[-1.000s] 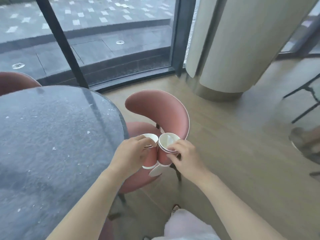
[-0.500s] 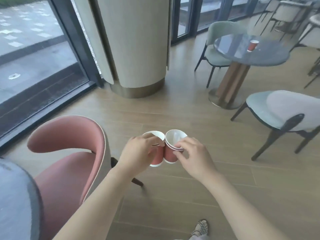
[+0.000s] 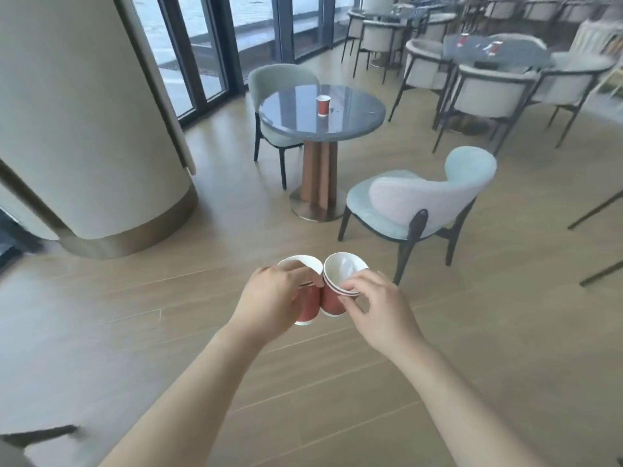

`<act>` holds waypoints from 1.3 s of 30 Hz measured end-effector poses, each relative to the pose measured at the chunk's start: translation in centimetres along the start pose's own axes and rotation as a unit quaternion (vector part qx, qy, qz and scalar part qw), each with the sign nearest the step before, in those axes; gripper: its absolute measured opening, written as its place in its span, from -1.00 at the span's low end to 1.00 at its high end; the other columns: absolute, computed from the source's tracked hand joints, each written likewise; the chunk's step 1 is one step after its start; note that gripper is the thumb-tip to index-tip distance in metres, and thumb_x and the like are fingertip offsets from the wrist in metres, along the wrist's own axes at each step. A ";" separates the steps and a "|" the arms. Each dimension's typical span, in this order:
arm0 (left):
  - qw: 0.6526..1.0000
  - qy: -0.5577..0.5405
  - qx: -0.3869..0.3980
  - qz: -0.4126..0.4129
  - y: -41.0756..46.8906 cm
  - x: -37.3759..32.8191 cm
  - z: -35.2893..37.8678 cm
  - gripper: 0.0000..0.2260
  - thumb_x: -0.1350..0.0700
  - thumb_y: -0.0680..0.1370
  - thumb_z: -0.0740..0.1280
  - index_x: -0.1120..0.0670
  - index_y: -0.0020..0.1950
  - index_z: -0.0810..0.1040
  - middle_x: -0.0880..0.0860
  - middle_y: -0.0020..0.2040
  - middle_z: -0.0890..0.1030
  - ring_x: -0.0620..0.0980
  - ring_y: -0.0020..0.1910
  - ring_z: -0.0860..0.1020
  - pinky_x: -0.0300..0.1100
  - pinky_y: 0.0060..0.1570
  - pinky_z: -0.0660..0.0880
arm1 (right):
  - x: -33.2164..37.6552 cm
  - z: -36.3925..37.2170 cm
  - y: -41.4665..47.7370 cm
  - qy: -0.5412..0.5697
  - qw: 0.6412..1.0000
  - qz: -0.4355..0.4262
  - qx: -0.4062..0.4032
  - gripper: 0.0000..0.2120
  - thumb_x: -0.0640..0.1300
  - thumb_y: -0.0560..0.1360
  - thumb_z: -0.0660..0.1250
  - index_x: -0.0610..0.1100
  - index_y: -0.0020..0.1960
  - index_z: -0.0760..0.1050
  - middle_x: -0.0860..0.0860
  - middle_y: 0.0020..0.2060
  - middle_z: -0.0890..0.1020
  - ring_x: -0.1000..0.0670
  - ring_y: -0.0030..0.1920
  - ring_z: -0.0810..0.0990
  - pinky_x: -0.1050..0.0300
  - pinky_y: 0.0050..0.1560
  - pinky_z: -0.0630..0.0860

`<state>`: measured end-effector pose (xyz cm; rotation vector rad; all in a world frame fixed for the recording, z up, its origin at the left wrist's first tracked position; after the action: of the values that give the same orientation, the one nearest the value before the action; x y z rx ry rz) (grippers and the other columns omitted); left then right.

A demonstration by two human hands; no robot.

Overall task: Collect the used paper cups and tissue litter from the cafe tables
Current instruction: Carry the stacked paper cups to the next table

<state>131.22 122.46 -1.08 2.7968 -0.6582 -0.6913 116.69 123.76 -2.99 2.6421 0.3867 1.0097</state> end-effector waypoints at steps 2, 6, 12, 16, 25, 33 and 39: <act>1.000 -0.002 0.003 0.007 2.2 -0.9 0.9 -0.70 0.30 0.37 0.32 -0.06 -0.05 0.62 -0.09 -0.08 0.64 0.06 -0.29 0.58 -0.18 -0.33 0.45 | -1.8 -1.2 1.0 -0.011 1.000 0.007 -0.010 -0.93 -0.26 0.40 0.43 -0.13 -0.17 0.58 0.04 -0.22 0.60 -0.03 -0.14 0.53 0.20 -0.16 0.43; 0.999 -0.016 0.020 0.024 5.9 -1.9 2.9 -0.70 0.32 0.37 0.31 -0.04 -0.06 0.63 -0.07 -0.07 0.65 0.08 -0.27 0.60 -0.10 -0.29 0.51 | -4.9 -2.7 2.8 -0.019 0.999 0.022 -0.025 -0.91 -0.30 0.37 0.44 -0.15 -0.17 0.58 0.00 -0.23 0.61 -0.07 -0.15 0.54 0.27 -0.15 0.36; 0.998 -0.034 0.044 0.024 11.6 -1.2 6.1 -0.69 0.31 0.38 0.31 -0.08 -0.07 0.62 -0.11 -0.08 0.63 0.04 -0.24 0.58 -0.11 -0.30 0.49 | -9.6 -3.1 6.4 -0.026 0.998 0.051 -0.024 -0.92 -0.29 0.39 0.41 -0.15 -0.14 0.59 0.00 -0.20 0.60 -0.06 -0.11 0.53 0.30 -0.11 0.34; 0.997 -0.043 0.056 0.012 16.0 1.1 8.1 -0.70 0.29 0.40 0.30 -0.11 -0.07 0.60 -0.17 -0.05 0.60 -0.05 -0.19 0.57 -0.21 -0.32 0.43 | -12.7 -2.3 10.3 -0.033 0.997 0.066 -0.017 -0.93 -0.26 0.40 0.40 -0.13 -0.13 0.59 0.02 -0.18 0.60 -0.03 -0.08 0.51 0.28 -0.08 0.36; 0.995 -0.068 0.066 -0.021 29.4 10.3 10.4 -0.72 0.26 0.41 0.31 -0.13 -0.09 0.60 -0.18 -0.04 0.61 -0.06 -0.18 0.58 -0.23 -0.33 0.40 | -19.0 1.4 24.2 -0.048 0.995 0.085 -0.011 -0.90 -0.23 0.39 0.42 -0.11 -0.10 0.61 0.06 -0.15 0.58 -0.03 -0.05 0.52 0.25 -0.04 0.39; 0.995 -0.073 0.049 -0.040 39.5 18.3 9.5 -0.72 0.31 0.40 0.33 -0.06 -0.10 0.63 -0.13 -0.07 0.64 -0.01 -0.18 0.60 -0.11 -0.24 0.52 | -21.4 5.3 37.0 -0.030 0.997 0.065 -0.002 -0.90 -0.22 0.39 0.41 -0.07 -0.12 0.59 0.10 -0.15 0.54 0.08 -0.08 0.49 0.22 -0.07 0.42; 0.993 -0.078 0.039 -0.074 44.6 24.1 9.5 -0.71 0.33 0.38 0.32 -0.06 -0.12 0.64 -0.14 -0.08 0.64 -0.01 -0.16 0.62 -0.08 -0.25 0.53 | -22.9 9.5 44.7 -0.020 0.998 0.049 0.030 -0.91 -0.23 0.39 0.40 -0.10 -0.12 0.59 0.06 -0.14 0.56 -0.02 -0.06 0.51 0.23 -0.06 0.40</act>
<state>129.07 71.17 -6.59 2.9076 -0.5158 -0.9389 113.17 72.95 -7.64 2.7547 0.2858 0.9858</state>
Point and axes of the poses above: each hand's wrist, its own y-axis towards the middle knuckle, its own z-axis out of the palm, x = y × z, the point moved 8 cm from there along y, towards the middle knuckle
